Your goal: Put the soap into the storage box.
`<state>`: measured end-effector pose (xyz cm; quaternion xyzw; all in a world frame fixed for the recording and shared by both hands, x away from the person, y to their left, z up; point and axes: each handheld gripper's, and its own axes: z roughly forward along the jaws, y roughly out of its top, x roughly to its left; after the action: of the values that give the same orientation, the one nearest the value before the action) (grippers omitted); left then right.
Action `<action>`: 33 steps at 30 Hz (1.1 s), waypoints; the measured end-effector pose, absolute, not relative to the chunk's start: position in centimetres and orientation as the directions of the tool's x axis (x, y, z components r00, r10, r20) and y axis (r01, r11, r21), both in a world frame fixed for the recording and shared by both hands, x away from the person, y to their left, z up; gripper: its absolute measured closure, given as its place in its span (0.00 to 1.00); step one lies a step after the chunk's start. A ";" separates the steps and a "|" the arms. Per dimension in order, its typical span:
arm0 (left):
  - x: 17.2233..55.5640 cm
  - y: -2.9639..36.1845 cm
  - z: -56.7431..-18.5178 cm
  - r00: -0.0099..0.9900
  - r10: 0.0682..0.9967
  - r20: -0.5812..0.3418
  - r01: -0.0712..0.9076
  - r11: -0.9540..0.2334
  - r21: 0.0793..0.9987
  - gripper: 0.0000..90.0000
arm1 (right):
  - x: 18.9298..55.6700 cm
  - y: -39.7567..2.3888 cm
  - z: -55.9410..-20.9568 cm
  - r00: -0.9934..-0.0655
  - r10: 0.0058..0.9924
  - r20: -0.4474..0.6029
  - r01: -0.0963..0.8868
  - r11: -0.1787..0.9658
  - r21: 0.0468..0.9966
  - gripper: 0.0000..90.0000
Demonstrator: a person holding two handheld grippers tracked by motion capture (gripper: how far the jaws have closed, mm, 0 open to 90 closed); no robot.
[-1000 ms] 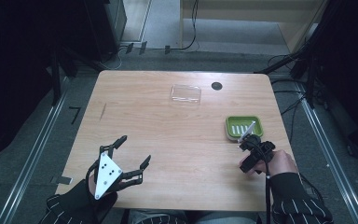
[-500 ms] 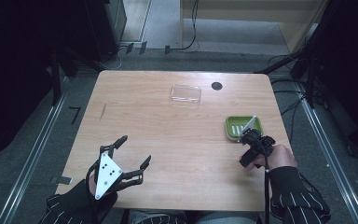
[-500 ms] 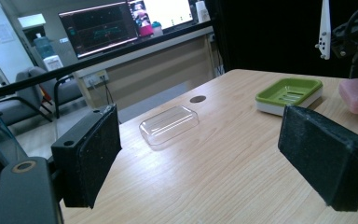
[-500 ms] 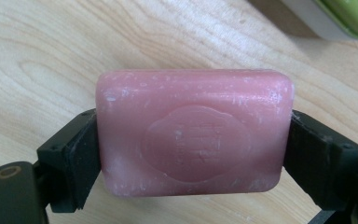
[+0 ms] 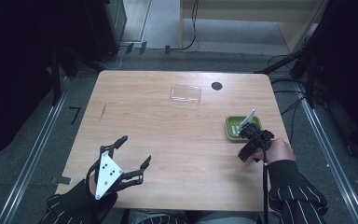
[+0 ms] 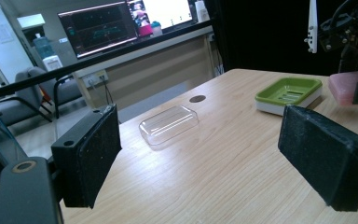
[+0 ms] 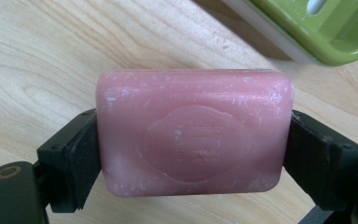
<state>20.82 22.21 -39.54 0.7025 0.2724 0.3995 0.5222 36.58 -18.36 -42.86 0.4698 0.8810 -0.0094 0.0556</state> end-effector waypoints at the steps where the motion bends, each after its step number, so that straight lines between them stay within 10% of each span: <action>1: 20.8 22.2 -39.5 0.533 0.799 0.277 -0.035 -0.306 0.951 0.15 | 36.7 -18.4 -42.9 -0.551 0.828 -0.106 0.829 0.557 0.041 0.15; 33: 20.8 22.1 -39.6 0.538 0.795 0.282 -0.037 -0.312 0.949 0.15 | 40.0 -18.5 -41.4 -0.502 0.860 -0.095 0.859 0.508 0.059 0.15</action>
<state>20.80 22.15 -39.57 0.7050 0.2687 0.3987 0.5214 40.01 -18.52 -41.41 0.4961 0.8665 0.0020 0.0557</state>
